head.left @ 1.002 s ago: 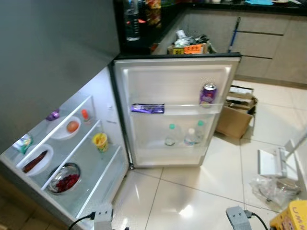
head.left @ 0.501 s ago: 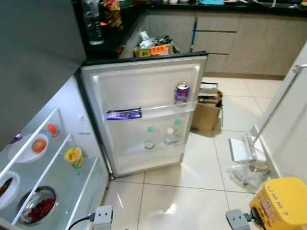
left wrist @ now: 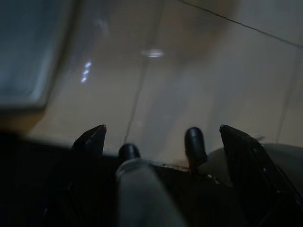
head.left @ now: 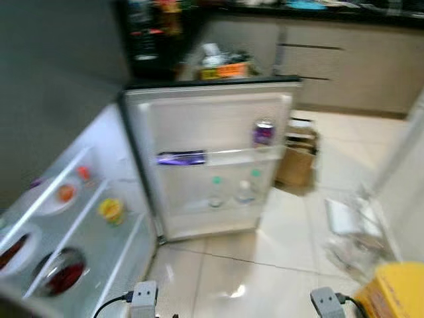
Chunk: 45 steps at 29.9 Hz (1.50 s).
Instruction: Restocking fridge
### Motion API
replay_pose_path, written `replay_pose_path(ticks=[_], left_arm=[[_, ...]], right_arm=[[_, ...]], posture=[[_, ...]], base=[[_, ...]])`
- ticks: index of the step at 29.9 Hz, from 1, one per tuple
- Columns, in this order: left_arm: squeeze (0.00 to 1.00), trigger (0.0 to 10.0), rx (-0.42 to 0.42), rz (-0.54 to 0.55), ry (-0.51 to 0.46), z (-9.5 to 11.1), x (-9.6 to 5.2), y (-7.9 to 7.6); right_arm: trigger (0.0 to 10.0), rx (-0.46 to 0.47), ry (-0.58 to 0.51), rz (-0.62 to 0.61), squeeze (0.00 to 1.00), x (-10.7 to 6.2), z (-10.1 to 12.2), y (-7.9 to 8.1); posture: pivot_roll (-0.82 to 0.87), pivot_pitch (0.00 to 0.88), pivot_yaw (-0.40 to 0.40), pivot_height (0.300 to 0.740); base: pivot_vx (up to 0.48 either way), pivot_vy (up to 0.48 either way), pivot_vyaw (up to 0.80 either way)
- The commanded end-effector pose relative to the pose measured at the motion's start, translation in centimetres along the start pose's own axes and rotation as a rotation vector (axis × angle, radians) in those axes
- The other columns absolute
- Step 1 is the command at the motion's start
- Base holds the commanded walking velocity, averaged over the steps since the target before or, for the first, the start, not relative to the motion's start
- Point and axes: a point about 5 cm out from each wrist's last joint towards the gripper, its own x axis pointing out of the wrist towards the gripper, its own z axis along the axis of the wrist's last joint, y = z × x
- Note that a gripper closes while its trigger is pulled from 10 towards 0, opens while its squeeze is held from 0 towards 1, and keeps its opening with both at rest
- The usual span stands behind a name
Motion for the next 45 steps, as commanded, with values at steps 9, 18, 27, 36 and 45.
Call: replay_pose_path(ticks=[9, 18, 27, 36, 45], left_arm=[[0.0, 10.0, -0.015, 0.0, 0.032, -0.9, -0.2, -0.1], [0.0, 10.0, -0.034, -0.021, 0.048, -1.3, -0.3, -0.3], [0.0, 10.0, -0.029, -0.038, 0.048, -1.3, -0.3, -0.4], [0.0, 10.0, -0.029, -0.052, 0.048, -1.3, -0.3, -0.6], [0.0, 10.0, -0.023, -0.055, 0.049, -1.3, -0.2, -0.6]], right_arm=[[10.0, -0.007, 0.011, -0.02, 0.0, -0.1, -0.4, 0.0], [10.0, -0.015, 0.02, -0.024, 0.0, -0.1, -0.6, 0.1], [10.0, -0.007, 0.035, -0.03, 0.0, -0.1, -0.9, 0.1], [10.0, 0.019, 0.067, -0.04, 0.0, -0.2, -1.4, 0.0], [10.0, 0.035, 0.041, -0.049, 0.0, -0.1, -1.0, -0.1]], posture=[[-0.07, 0.0, -0.019, 0.74], [-0.07, 0.0, -0.022, 0.74], [-0.06, 0.0, -0.024, 0.74], [-0.06, 0.0, -0.023, 0.74], [-0.06, 0.0, -0.023, 0.74]], base=[[0.0, 0.0, 0.14], [0.0, 0.0, 0.0], [0.0, 0.0, 0.0], [0.0, 0.0, -0.34], [0.054, 0.0, -0.59]])
